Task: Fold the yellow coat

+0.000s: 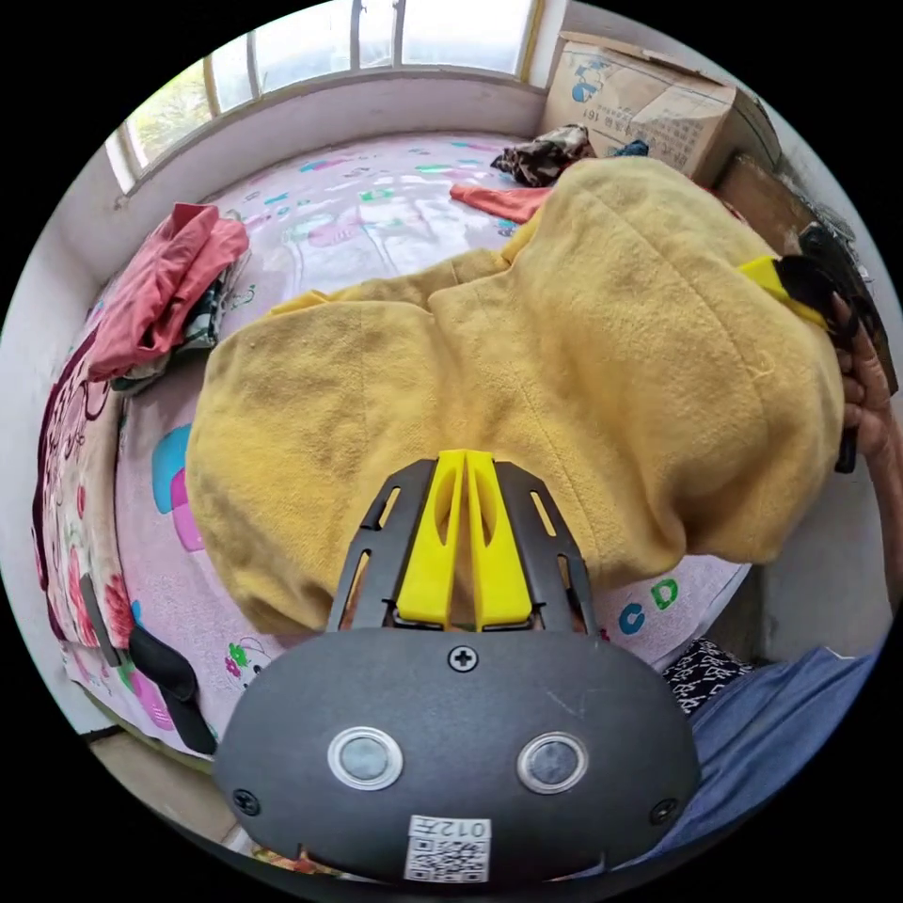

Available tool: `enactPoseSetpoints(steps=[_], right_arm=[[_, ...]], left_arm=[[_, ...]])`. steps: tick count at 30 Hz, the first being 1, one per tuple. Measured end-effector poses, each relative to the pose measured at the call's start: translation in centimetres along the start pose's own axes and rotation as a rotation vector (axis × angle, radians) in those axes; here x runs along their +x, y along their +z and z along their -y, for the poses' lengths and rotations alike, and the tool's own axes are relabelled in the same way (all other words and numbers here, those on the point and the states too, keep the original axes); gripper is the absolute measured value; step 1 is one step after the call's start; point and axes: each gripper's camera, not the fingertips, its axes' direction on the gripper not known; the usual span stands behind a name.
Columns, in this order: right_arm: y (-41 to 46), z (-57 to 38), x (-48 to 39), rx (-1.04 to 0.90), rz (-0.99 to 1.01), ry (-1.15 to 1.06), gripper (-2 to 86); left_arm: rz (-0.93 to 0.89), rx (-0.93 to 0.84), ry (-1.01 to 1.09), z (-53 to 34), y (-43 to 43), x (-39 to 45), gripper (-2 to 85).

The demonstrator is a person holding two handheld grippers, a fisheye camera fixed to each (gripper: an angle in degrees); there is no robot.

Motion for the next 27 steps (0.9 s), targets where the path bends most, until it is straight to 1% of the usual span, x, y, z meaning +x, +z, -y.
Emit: enactPoseSetpoints(steps=[1, 2, 6, 8, 13, 15, 16, 17, 18, 19, 20, 21, 22, 23, 24, 25, 27], right_arm=[[0.5, 0.6, -0.8, -0.005, -0.008, -0.005, -0.5], [1.1, 1.2, -1.4, -0.007, -0.012, -0.001, -0.5], [3.4, 2.8, -3.4, -0.001, 0.004, 0.013, -0.4], [6.4, 4.2, -5.4, -0.038, -0.011, 0.003, -0.4], [11.6, 7.9, -10.0, -0.064, -0.048, -0.049, -0.1], [12.8, 9.3, -11.4, -0.054, -0.045, -0.055, 0.0], [13.6, 10.3, -12.2, -0.057, -0.046, -0.054, 0.2], [14.6, 11.1, -13.0, -0.059, -0.051, -0.049, 0.5], [15.2, 11.5, -13.3, -0.059, -0.052, -0.045, 0.6], [16.5, 12.4, -14.2, -0.061, -0.052, -0.039, 1.1], [18.1, 13.3, -15.0, -0.064, -0.049, -0.029, 1.8], [19.2, 13.8, -15.5, -0.077, -0.055, -0.026, 2.2], [21.6, 14.7, -16.7, -0.103, -0.084, -0.040, 3.1], [23.9, 15.7, -17.8, -0.114, -0.101, -0.039, 4.0], [25.1, 16.3, -18.3, -0.116, -0.102, -0.036, 4.3], [27.5, 17.6, -19.3, -0.125, -0.108, -0.039, 4.9], [31.3, 19.7, -21.1, -0.147, -0.132, -0.036, 5.4]], left_arm=[[-0.010, 0.073, -0.027, -1.4, -1.8, -1.0, 0.2], [-0.008, 0.087, -0.049, -2.7, -2.6, -1.8, 0.2], [-0.086, -0.028, 0.005, -5.1, 0.8, -3.0, 0.2], [-0.130, -0.081, 0.006, -5.7, 3.4, -4.1, 0.2], [-0.188, -0.086, 0.010, -6.8, 3.9, -7.1, 0.2], [-0.219, -0.041, 0.002, -7.7, 1.9, -9.1, 0.2], [-0.220, 0.058, -0.032, -8.5, 0.0, -10.9, 0.2], [-0.197, 0.116, -0.076, -9.2, -1.1, -12.7, 0.1], [-0.194, 0.117, -0.085, -9.4, -1.0, -13.5, 0.1], [-0.242, 0.057, -0.064, -9.4, 0.4, -14.7, 0.1], [-0.350, -0.084, -0.026, -9.5, 3.4, -15.3, 0.0], [-0.393, -0.087, -0.036, -9.8, 4.5, -15.7, 0.0], [-0.489, -0.063, -0.103, -10.7, 5.8, -17.4, -0.1], [-0.623, -0.041, -0.201, -11.8, 6.6, -19.5, -0.1], [-0.676, -0.028, -0.237, -12.4, 6.9, -20.3, -0.1], [-0.735, 0.022, -0.277, -13.8, 7.2, -21.7, -0.1], [-0.732, 0.097, -0.284, -16.1, 6.3, -23.0, -0.1]])
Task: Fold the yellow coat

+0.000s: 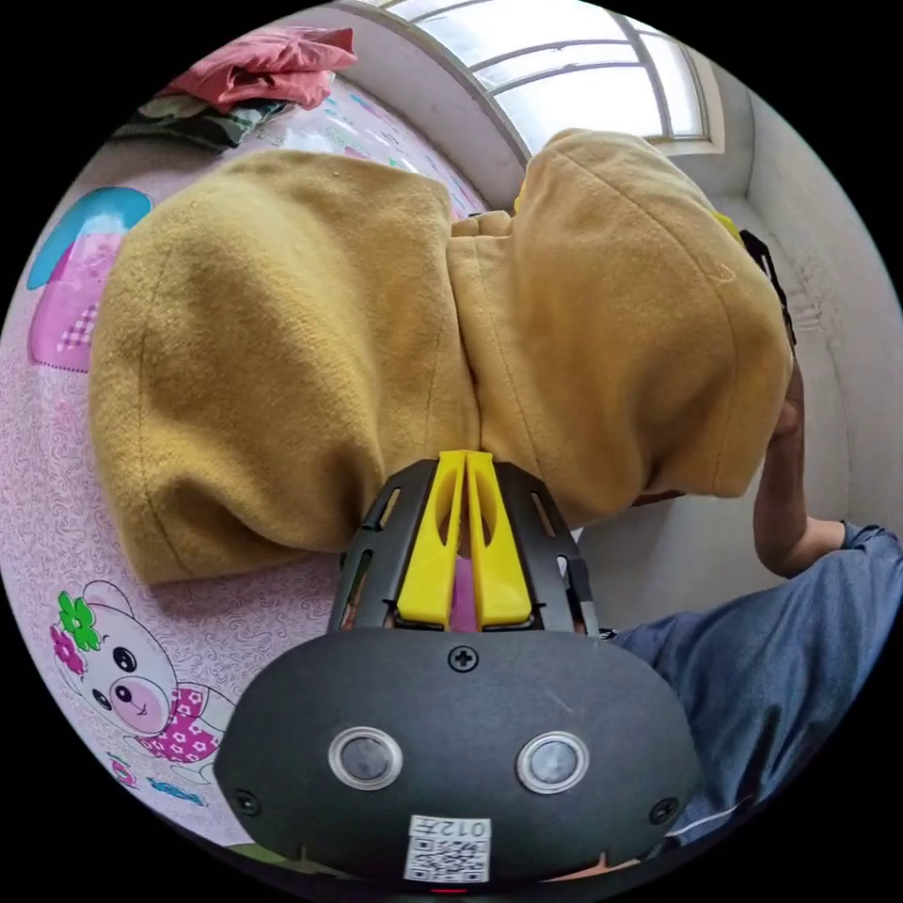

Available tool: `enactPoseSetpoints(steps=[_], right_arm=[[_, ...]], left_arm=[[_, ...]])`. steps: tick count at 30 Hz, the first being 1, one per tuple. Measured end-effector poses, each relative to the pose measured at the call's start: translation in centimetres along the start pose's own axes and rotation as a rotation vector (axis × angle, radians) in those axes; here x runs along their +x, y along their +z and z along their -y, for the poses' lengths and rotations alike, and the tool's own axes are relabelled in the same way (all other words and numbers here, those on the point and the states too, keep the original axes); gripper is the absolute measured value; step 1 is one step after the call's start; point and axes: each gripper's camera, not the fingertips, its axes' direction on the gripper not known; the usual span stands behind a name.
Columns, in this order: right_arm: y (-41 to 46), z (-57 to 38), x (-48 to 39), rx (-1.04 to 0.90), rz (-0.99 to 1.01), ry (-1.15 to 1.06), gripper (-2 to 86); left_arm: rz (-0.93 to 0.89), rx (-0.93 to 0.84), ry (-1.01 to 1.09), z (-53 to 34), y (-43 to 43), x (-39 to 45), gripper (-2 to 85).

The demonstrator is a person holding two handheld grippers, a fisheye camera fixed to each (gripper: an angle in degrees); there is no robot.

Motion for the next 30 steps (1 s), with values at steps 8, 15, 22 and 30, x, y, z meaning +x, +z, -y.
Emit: enactPoseSetpoints(steps=[8, 15, 22, 30], right_arm=[[22.1, 10.3, -4.8, -0.341, -0.205, -0.029, 8.6], [28.1, 11.9, -4.2, -0.376, -0.161, -0.042, 13.5], [24.1, 11.1, -9.4, -0.327, -0.176, -0.329, 14.4], [17.7, 10.3, -10.7, -0.186, -0.219, -0.586, 13.1]], left_arm=[[0.218, 0.242, 0.029, -9.9, -10.8, -1.1, 0.2], [0.288, 0.291, 0.154, -12.7, -12.9, 2.0, 0.1], [0.283, 0.366, 0.413, -10.4, -14.2, 8.1, 0.3], [0.383, 0.191, 0.605, -6.0, -10.0, 11.4, 0.4]])
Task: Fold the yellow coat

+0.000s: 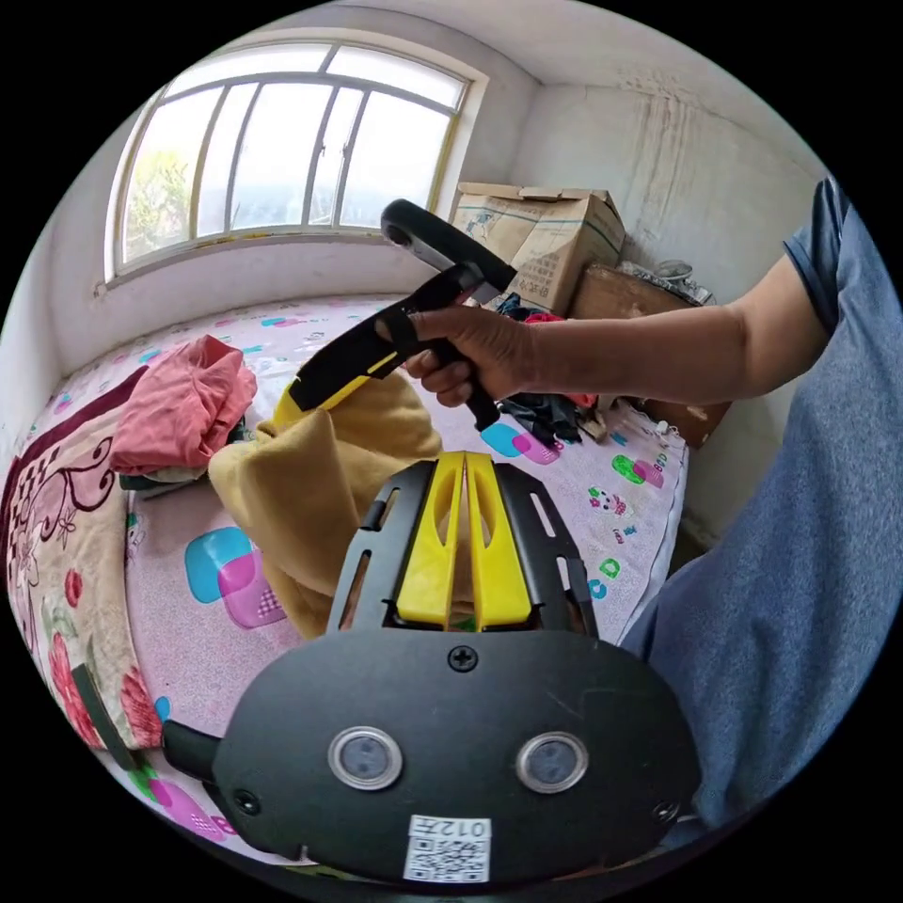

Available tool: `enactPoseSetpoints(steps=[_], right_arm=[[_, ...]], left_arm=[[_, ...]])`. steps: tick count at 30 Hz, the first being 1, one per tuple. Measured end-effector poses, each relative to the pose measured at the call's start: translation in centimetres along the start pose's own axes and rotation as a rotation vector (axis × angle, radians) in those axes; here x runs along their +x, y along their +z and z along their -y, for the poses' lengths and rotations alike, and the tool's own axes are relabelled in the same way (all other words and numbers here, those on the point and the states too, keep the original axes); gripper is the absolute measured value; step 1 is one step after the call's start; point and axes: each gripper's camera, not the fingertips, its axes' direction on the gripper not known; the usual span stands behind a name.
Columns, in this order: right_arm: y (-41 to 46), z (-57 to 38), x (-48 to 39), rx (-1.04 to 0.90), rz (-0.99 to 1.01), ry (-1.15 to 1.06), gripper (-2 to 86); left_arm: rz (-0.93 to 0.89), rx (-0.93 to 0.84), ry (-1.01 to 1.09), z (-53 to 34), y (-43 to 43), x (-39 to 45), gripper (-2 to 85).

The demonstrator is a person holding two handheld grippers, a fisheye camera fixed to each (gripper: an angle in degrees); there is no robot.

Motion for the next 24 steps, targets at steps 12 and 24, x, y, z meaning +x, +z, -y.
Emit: enactPoseSetpoints(steps=[12, 24], right_arm=[[9.8, 4.1, -10.5, -0.409, -0.173, -0.476, 12.8], [-9.0, -11.7, 11.6, 0.392, -0.130, 0.097, 3.0]], left_arm=[[0.018, -0.023, -0.172, -2.0, 2.5, -0.6, 0.3], [0.165, 0.049, -0.207, 0.6, -2.2, -3.6, 0.2]])
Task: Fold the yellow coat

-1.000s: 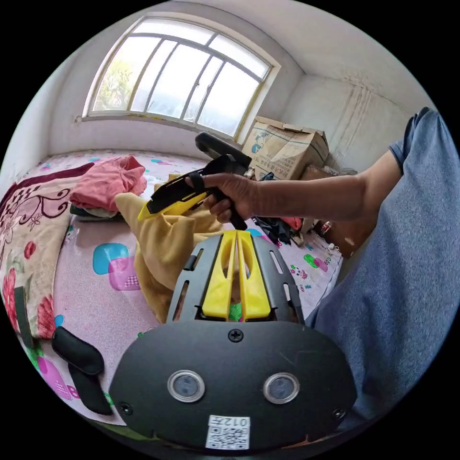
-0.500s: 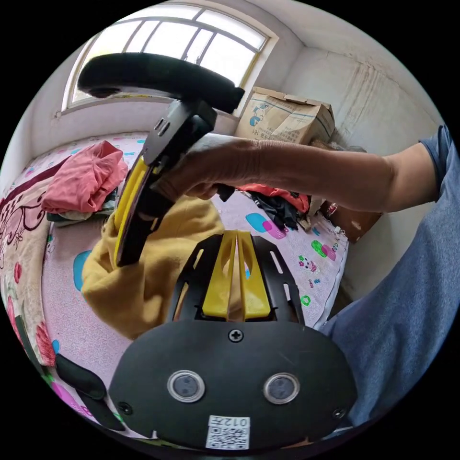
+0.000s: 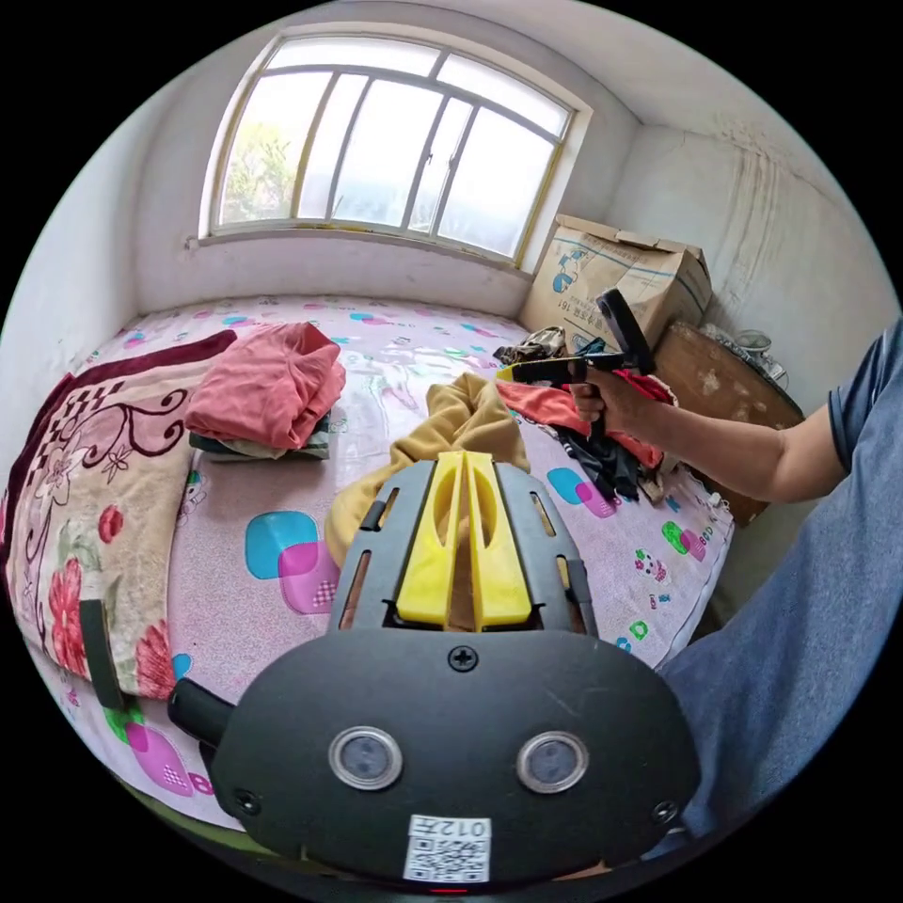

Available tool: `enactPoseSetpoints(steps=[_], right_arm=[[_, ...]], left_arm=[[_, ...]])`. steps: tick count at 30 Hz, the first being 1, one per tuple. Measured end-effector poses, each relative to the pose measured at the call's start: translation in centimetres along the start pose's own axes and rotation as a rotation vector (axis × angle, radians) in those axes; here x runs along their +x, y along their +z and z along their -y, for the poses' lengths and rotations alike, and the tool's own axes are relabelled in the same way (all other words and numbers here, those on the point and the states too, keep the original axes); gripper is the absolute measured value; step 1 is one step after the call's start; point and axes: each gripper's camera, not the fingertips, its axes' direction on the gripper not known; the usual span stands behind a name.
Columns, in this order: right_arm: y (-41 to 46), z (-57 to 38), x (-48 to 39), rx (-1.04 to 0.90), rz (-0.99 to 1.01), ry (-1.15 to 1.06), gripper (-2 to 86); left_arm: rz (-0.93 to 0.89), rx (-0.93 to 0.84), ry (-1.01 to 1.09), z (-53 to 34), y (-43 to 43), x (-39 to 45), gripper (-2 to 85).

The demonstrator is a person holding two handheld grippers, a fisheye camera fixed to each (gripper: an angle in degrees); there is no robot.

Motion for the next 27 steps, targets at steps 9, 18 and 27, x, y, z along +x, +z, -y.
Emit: enactPoseSetpoints(steps=[9, 18, 27], right_arm=[[3.4, -9.3, 7.4, 0.097, 0.149, 0.253, 0.9], [28.3, 2.6, -6.4, -0.679, -0.047, -0.306, 0.5], [34.3, -0.5, -9.3, -0.618, -0.252, -0.392, 0.3]], left_arm=[[-0.023, -0.256, 0.021, -1.7, 5.7, -1.1, 0.2], [0.062, -0.101, -0.241, -7.1, -0.8, -6.1, 0.4], [-0.096, -0.224, 0.094, -2.2, 7.3, -1.4, 0.3]])
